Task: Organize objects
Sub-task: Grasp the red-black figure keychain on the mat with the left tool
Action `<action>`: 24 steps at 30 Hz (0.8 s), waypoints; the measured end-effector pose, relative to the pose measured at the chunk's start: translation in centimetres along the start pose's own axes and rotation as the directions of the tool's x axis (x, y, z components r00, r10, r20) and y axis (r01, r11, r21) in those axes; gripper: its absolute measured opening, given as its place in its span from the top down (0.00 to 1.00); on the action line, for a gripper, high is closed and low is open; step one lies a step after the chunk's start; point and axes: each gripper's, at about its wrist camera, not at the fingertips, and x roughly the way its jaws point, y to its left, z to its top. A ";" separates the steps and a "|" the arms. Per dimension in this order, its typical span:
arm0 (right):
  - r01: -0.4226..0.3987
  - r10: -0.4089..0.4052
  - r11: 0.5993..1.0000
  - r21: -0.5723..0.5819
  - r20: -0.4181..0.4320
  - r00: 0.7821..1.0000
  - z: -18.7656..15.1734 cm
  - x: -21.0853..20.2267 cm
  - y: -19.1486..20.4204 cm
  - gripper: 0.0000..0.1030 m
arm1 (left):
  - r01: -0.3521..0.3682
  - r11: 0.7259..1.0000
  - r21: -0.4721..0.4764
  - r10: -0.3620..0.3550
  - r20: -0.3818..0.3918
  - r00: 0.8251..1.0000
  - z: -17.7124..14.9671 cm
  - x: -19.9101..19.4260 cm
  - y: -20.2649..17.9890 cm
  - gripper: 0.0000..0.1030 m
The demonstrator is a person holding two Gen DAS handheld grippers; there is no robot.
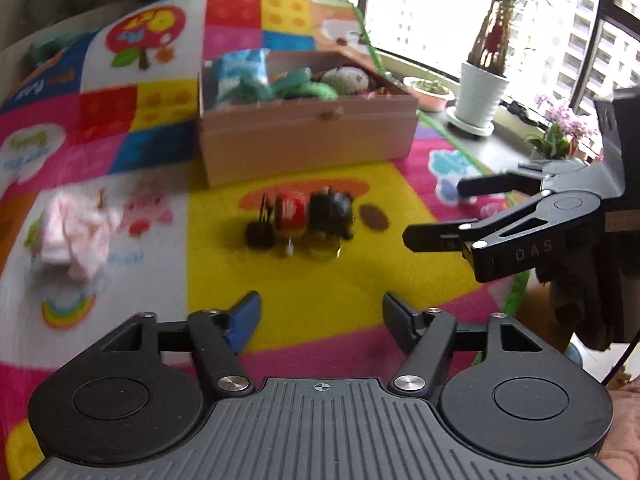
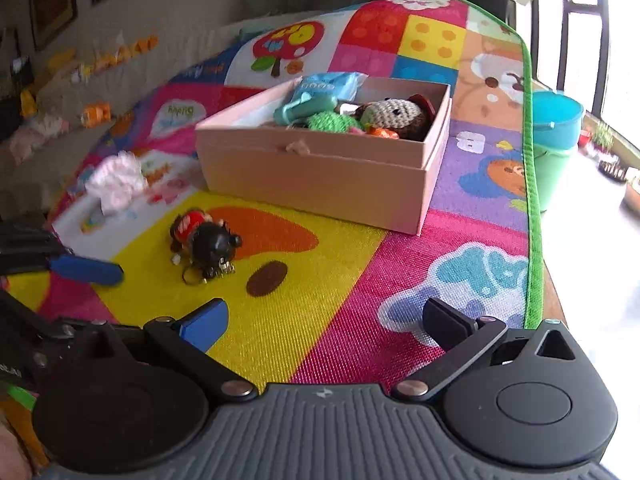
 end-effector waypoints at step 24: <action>-0.070 0.058 0.980 0.186 0.072 0.996 -0.2 -0.8 -3.0 0.00 | -0.007 0.974 0.228 0.025 -0.075 0.997 2.6 1.9 0.6 0.37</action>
